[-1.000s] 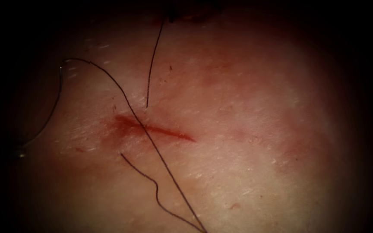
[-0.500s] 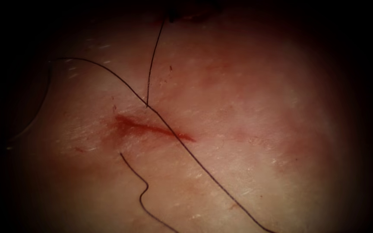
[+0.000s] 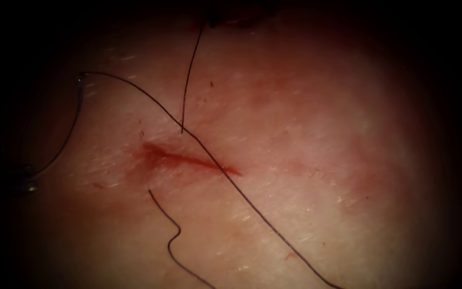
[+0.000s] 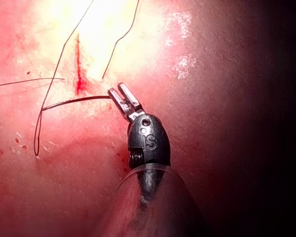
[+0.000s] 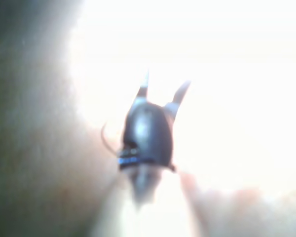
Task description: Wound Closure
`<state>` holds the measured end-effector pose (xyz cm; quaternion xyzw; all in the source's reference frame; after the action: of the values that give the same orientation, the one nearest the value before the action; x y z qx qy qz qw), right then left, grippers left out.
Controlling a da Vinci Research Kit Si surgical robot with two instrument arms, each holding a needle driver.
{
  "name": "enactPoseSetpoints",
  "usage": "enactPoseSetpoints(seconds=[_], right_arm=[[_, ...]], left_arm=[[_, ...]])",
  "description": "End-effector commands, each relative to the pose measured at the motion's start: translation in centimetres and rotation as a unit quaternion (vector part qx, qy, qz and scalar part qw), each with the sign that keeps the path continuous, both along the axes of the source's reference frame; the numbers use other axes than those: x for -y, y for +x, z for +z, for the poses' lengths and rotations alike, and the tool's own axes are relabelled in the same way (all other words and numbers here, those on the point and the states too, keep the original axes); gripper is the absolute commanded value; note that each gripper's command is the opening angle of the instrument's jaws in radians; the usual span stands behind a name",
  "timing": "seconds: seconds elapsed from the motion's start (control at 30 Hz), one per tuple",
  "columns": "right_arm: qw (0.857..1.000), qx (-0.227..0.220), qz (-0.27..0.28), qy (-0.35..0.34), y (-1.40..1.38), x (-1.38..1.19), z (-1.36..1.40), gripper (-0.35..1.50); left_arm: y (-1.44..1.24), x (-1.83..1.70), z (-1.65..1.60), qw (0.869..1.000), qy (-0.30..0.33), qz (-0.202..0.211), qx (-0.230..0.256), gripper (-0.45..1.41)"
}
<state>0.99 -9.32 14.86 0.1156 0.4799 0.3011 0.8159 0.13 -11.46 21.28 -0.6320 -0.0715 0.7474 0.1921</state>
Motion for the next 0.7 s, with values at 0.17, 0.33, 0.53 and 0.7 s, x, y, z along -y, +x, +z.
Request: enactPoseSetpoints(seconds=[0.17,0.33,0.53,0.7], right_arm=[[0.999,-0.022,-0.022,-0.023,1.29,-0.17,0.38,1.45],[0.998,-0.011,-0.040,-0.040,1.80,-0.23,0.67,1.43],[0.993,0.013,-0.102,-0.059,2.44,-0.03,1.43,1.35],[0.989,0.025,-0.131,-0.067,2.58,0.15,1.79,1.33]], left_arm=[[-0.11,0.14,-0.02,1.000,0.003,0.000,0.003,-0.45],[-0.12,0.14,-0.01,1.000,0.003,0.000,0.003,-0.45],[-0.11,0.15,-0.01,1.000,0.003,0.000,0.002,-0.45],[-0.11,0.15,-0.01,1.000,0.003,0.000,0.002,-0.45]])
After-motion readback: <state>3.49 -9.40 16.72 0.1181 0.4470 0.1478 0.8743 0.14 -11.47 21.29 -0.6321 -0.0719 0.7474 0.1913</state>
